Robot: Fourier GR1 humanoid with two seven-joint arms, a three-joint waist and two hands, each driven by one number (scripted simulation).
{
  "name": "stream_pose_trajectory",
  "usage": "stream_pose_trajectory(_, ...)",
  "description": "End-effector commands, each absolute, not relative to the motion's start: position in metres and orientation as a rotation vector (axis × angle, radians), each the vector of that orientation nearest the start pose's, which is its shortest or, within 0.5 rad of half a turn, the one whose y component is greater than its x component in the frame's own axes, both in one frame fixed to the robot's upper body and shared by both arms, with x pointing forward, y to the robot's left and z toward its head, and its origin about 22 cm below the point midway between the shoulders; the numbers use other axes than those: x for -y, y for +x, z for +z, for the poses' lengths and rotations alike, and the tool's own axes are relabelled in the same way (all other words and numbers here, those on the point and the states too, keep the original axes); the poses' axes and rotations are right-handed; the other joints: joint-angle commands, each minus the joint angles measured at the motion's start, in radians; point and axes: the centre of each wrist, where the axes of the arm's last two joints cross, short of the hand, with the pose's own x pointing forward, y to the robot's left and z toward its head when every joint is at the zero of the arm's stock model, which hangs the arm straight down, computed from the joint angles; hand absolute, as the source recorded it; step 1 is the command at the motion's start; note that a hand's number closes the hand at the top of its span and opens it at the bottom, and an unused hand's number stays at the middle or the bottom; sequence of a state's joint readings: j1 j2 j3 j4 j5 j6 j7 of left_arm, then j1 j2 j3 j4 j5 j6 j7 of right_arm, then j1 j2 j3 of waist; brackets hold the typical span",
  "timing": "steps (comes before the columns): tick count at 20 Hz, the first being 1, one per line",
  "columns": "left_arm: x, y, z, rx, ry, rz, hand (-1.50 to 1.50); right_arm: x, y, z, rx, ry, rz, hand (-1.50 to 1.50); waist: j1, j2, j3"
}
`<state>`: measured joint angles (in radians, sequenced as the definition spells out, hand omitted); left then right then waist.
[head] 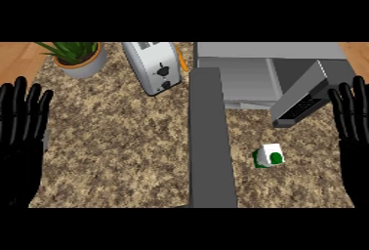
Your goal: Pick up the milk, place it into the microwave and close the microwave
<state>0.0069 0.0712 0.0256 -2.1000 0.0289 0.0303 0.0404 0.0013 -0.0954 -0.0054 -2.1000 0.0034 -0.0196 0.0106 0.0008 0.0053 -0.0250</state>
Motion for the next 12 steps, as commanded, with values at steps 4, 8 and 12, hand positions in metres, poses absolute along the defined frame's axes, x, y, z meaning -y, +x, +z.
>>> stream_pose_trajectory(4,-0.239,0.224,0.133,2.059,0.008,-0.075,-1.50,0.237,0.172,0.107,2.086,-0.119,0.104,-1.50,-0.011,-0.007,0.026)
stream_pose_trajectory(8,-0.237,0.216,0.080,1.923,-0.145,0.157,-1.50,0.237,0.161,0.109,1.935,-0.002,0.085,-1.50,-0.010,-0.006,0.024)
stream_pose_trajectory(12,-0.234,0.192,0.071,1.910,-0.189,0.170,-1.50,0.238,0.149,0.094,1.912,-0.054,0.081,-1.50,-0.002,-0.007,0.025)
